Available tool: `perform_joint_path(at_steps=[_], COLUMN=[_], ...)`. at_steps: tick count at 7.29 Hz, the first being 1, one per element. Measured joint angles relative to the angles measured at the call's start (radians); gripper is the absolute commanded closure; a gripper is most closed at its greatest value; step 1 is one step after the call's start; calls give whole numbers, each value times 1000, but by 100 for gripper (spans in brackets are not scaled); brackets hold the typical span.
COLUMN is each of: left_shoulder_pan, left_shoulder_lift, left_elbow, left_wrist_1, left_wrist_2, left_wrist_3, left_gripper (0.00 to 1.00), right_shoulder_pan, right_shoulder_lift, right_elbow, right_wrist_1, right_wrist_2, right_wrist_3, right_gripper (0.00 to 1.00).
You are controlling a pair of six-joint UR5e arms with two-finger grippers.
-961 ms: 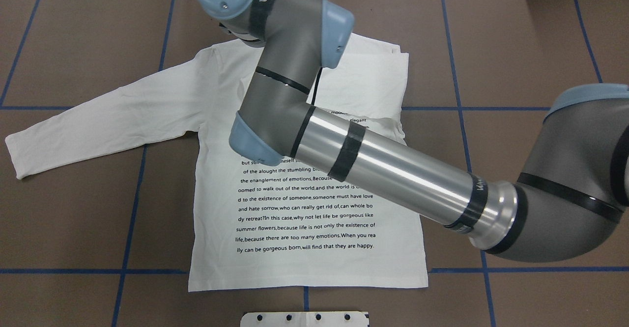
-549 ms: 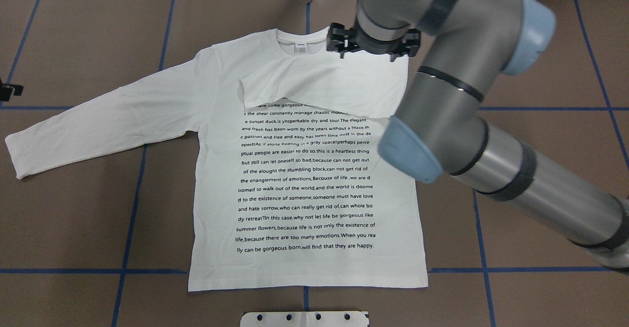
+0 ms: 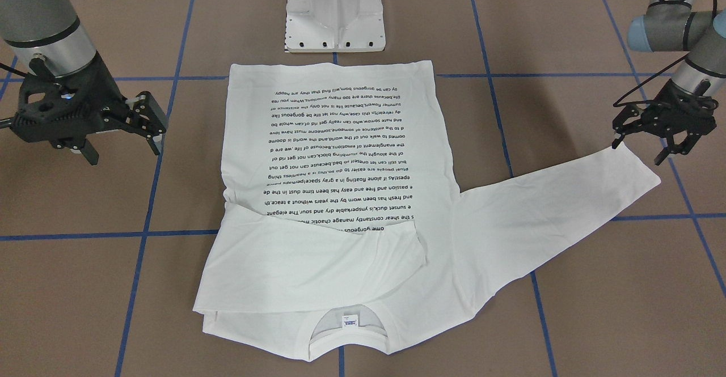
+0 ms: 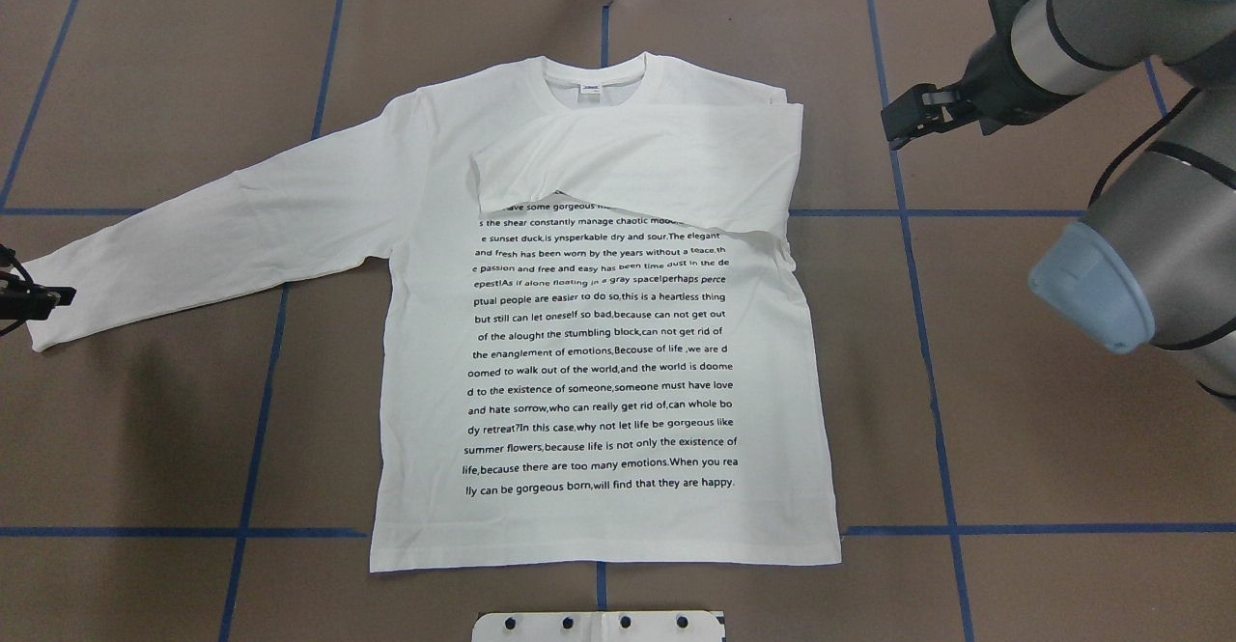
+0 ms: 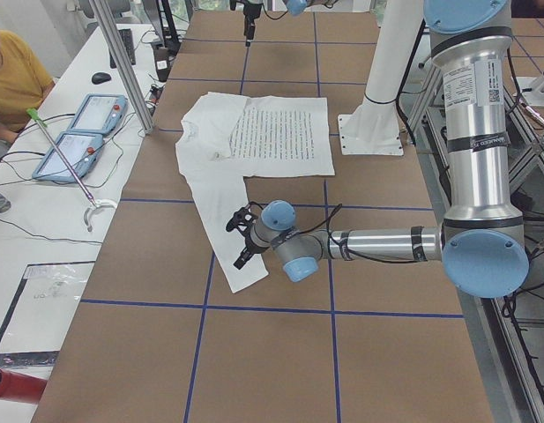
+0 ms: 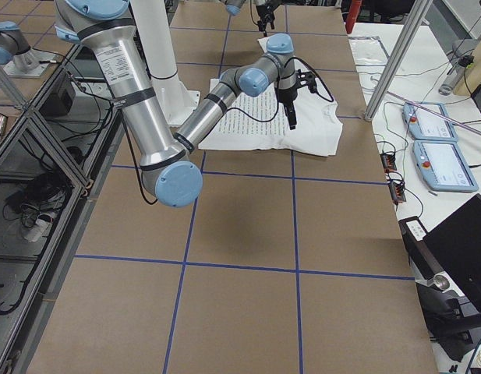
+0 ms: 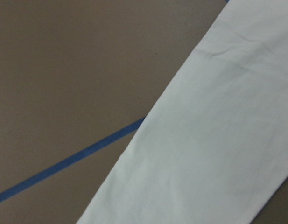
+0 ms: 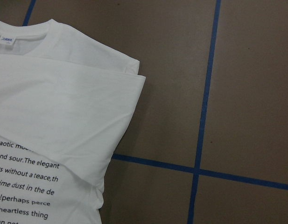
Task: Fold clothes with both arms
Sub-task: 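Release the folded sleeve and raise the right gripper away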
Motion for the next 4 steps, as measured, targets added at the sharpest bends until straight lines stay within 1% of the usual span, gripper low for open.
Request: perform_joint_path(at_steps=[1, 3, 4], left_shoulder_pan=[24, 57, 72], left_shoulder_lift=[7, 20, 24], left_elbow=[8, 18, 21], left_wrist_1=[-7, -11, -11], left_wrist_2=[6, 22, 33], left_wrist_3=[2, 5, 6], left_gripper=[0, 1, 9], right_shoulder_pan=[9, 13, 13], right_shoulder_lift=[-25, -38, -39], right_elbow=[3, 5, 5], right_wrist_1=[30, 45, 46], right_wrist_2=[14, 20, 19], right_wrist_3=[-8, -11, -10], right_gripper=[0, 0, 0])
